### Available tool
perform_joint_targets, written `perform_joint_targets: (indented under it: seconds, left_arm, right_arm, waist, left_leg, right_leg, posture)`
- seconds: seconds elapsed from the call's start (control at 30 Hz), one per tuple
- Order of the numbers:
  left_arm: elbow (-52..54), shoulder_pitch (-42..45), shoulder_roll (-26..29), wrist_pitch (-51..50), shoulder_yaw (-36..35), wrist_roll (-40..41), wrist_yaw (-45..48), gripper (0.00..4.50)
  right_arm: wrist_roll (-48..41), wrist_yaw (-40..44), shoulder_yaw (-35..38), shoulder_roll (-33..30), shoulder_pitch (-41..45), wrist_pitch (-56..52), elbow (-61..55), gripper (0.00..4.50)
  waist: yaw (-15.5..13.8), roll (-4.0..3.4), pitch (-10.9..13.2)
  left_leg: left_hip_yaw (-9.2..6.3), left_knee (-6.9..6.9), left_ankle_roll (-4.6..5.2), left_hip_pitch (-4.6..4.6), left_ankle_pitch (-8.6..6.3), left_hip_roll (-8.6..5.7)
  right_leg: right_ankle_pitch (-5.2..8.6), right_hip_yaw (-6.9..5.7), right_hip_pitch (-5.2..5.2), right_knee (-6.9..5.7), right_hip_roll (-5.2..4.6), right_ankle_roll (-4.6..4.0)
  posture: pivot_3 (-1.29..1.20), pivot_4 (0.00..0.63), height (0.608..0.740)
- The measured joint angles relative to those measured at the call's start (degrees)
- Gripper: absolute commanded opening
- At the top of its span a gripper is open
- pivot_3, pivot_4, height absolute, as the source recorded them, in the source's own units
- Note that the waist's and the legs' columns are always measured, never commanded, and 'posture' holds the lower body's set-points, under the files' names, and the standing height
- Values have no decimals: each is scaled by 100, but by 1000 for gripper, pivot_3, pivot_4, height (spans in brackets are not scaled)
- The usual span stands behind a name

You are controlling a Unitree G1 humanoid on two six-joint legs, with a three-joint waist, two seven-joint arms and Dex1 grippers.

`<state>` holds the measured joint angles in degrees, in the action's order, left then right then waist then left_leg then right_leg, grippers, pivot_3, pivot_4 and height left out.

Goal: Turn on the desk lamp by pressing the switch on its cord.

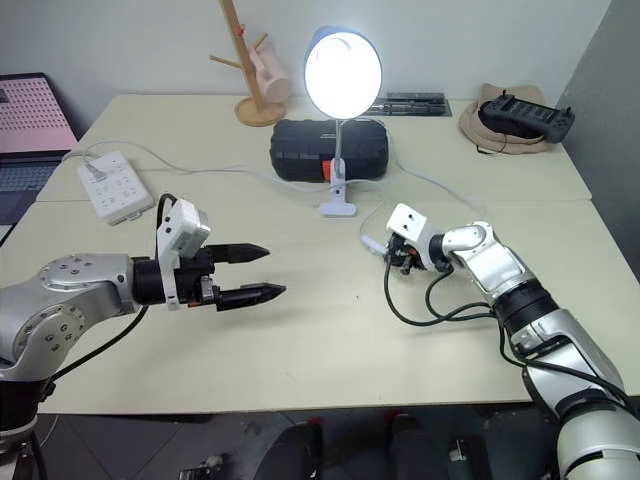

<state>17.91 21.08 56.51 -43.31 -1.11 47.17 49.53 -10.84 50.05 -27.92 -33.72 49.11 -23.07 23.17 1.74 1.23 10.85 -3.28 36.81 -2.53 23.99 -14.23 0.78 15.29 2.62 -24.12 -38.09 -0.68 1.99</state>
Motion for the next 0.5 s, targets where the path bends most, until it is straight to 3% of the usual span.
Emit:
perform_joint_targets:
  seconds: [0.3,0.5]
  left_arm:
    - [-346,148,-162,-139,-216,-91,144,4500]
    - [-1020,326,185,111,-157,-710,722,4500]
  right_arm:
    - [-453,479,1031,-577,-775,-1052,-1853,4488]
    - [-1049,412,2297,-1513,-2164,-2028,-3768,4488]
  waist:
    - [-9,0,0]
    - [-40,1,0]
  left_leg:
    - [-9,17,3,-7,1,-2]
    - [-24,16,3,-12,0,-7]
  right_leg:
    - [-1,-8,9,-19,0,3]
    - [8,-19,5,-52,2,-9]
  posture:
    - [0,150,740]
    - [0,150,740]
